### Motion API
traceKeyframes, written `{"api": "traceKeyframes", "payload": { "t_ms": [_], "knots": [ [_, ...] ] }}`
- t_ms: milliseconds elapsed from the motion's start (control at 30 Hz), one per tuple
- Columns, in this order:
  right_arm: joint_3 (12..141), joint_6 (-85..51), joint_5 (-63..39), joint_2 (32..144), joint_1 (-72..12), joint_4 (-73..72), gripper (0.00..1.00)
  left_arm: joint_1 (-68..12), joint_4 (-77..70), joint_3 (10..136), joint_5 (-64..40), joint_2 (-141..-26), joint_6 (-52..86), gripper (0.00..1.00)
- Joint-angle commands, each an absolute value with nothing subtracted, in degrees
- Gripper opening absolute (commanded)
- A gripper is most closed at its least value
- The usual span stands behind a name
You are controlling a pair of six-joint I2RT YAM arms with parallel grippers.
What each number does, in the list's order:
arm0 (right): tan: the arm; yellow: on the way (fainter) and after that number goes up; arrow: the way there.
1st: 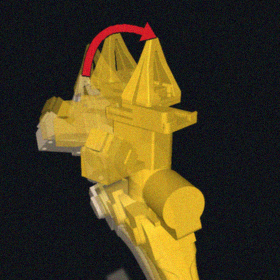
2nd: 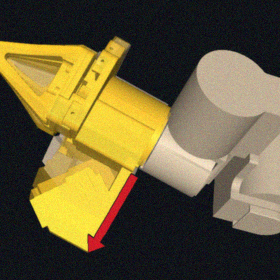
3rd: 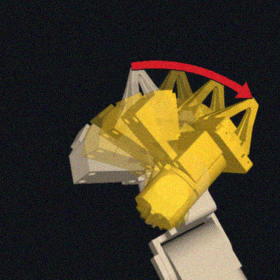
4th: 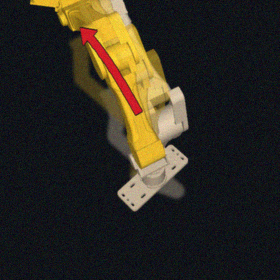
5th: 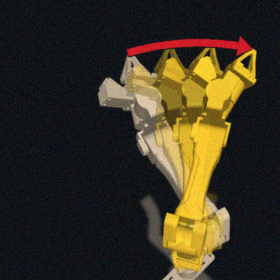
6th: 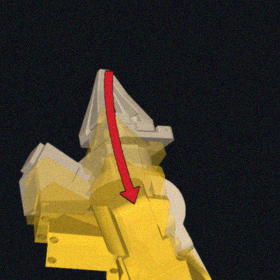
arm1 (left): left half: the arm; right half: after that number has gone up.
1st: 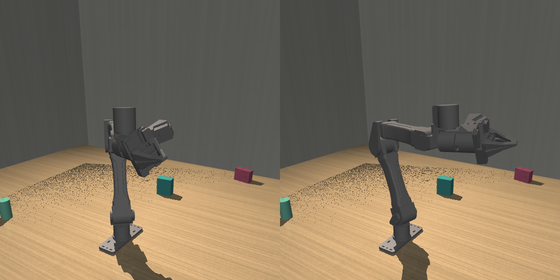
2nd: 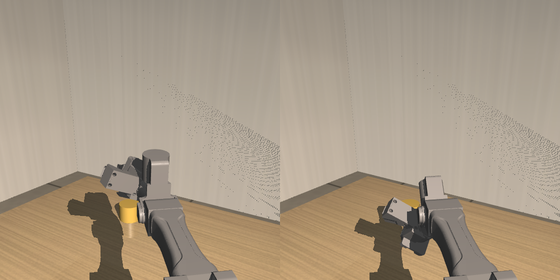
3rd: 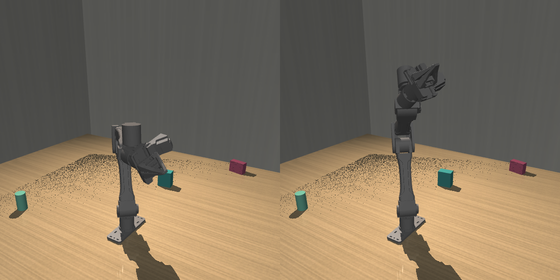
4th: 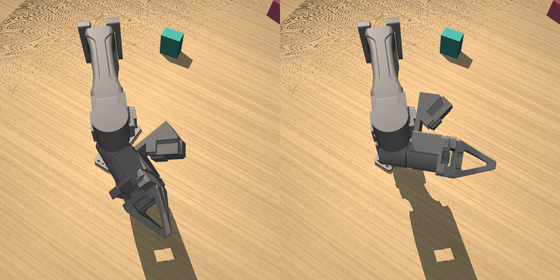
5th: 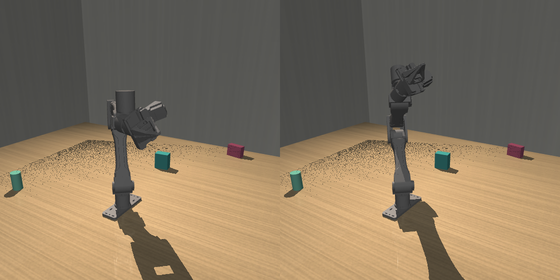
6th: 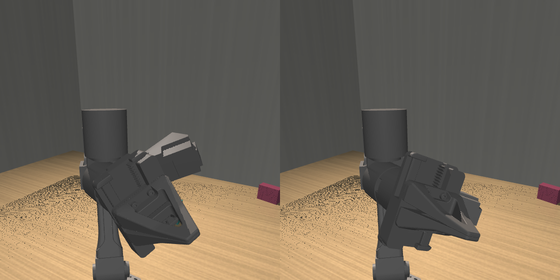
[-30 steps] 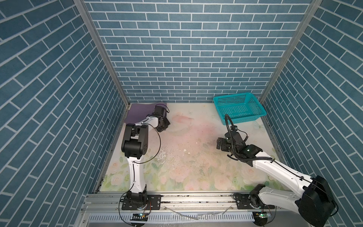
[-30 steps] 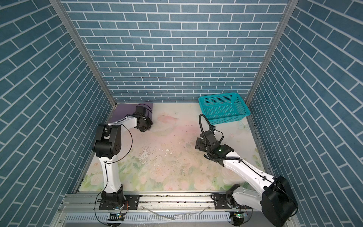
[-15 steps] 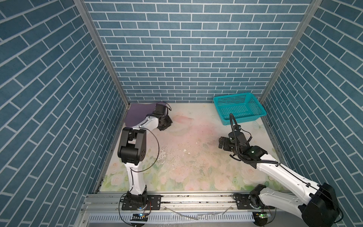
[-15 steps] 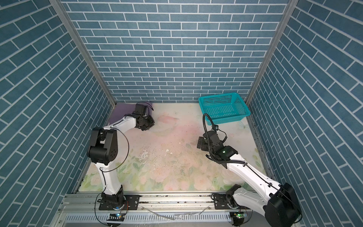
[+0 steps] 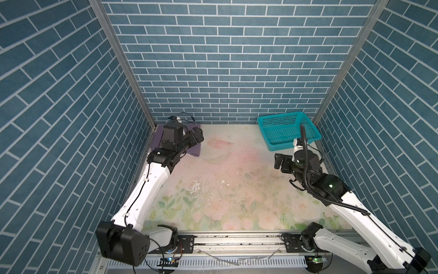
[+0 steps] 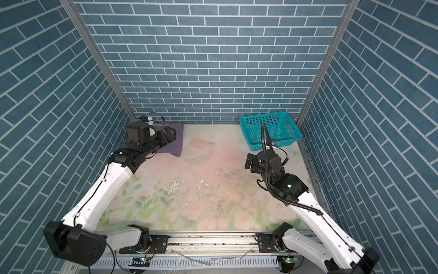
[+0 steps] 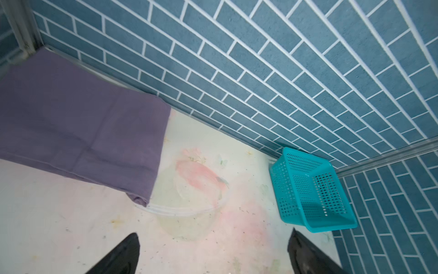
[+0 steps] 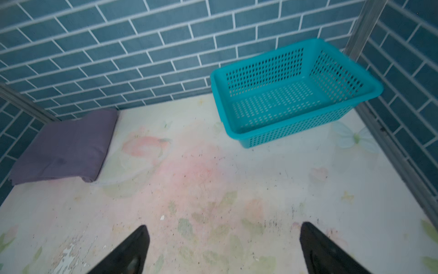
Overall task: Fold and stack the trousers
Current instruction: Reset both arms
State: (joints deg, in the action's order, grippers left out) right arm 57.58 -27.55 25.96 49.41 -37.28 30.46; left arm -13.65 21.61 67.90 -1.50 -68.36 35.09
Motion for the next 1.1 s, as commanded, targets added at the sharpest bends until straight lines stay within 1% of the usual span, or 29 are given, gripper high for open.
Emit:
{"api": "traceKeyframes", "payload": {
  "t_ms": [0, 167, 233, 300, 333, 367, 467, 567, 700, 800, 900, 1067],
  "knots": [
    [58.23, -20.08, 31.30, 43.57, -37.05, 29.45, 0.99, -13.62, 21.13, 62.34, 5.84, -62.35, 31.40, 0.99],
    [52.29, -15.28, 33.14, 33.44, -37.09, 22.27, 0.99, -13.62, 14.69, 51.41, 14.36, -50.67, 29.98, 0.99],
    [50.80, -14.47, 36.76, 31.21, -37.13, 22.40, 0.99, -13.61, 11.24, 47.36, 19.18, -48.18, 28.44, 0.99],
    [49.31, -13.38, 42.77, 30.92, -37.05, 22.37, 0.99, -13.62, 5.33, 42.33, 24.34, -47.30, 25.04, 0.99],
    [47.46, -9.83, 44.53, 31.01, -37.08, 19.89, 0.99, -13.63, 2.93, 40.25, 25.76, -47.45, 23.02, 0.99],
    [45.59, -5.95, 44.06, 30.93, -37.09, 18.08, 0.99, -13.67, 1.10, 37.35, 26.12, -47.60, 21.05, 0.99],
    [40.50, -0.61, 40.03, 30.40, -37.08, 13.49, 0.99, -13.60, -0.44, 34.33, 28.30, -48.38, 20.66, 0.99],
    [35.04, -2.29, 39.29, 29.67, -37.09, 9.53, 0.99, -13.55, -3.56, 31.49, 32.66, -51.02, 20.24, 1.00],
    [28.74, -2.77, 41.46, 29.70, -36.97, 6.03, 0.99, -13.58, -6.74, 28.13, 36.36, -53.41, 16.83, 0.99],
    [26.21, -5.34, 43.63, 29.66, -36.33, 6.76, 0.99, -13.54, -10.99, 25.70, 36.96, -54.51, 12.40, 0.99],
    [23.67, -8.72, 44.70, 28.89, -34.72, 7.15, 0.99, -13.54, -15.18, 23.64, 41.42, -56.50, 10.87, 0.99],
    [21.57, -14.89, 44.79, 28.03, -30.03, 10.61, 0.99, -13.16, -27.08, 20.32, 41.31, -64.44, 6.70, 0.99]
  ]
}}
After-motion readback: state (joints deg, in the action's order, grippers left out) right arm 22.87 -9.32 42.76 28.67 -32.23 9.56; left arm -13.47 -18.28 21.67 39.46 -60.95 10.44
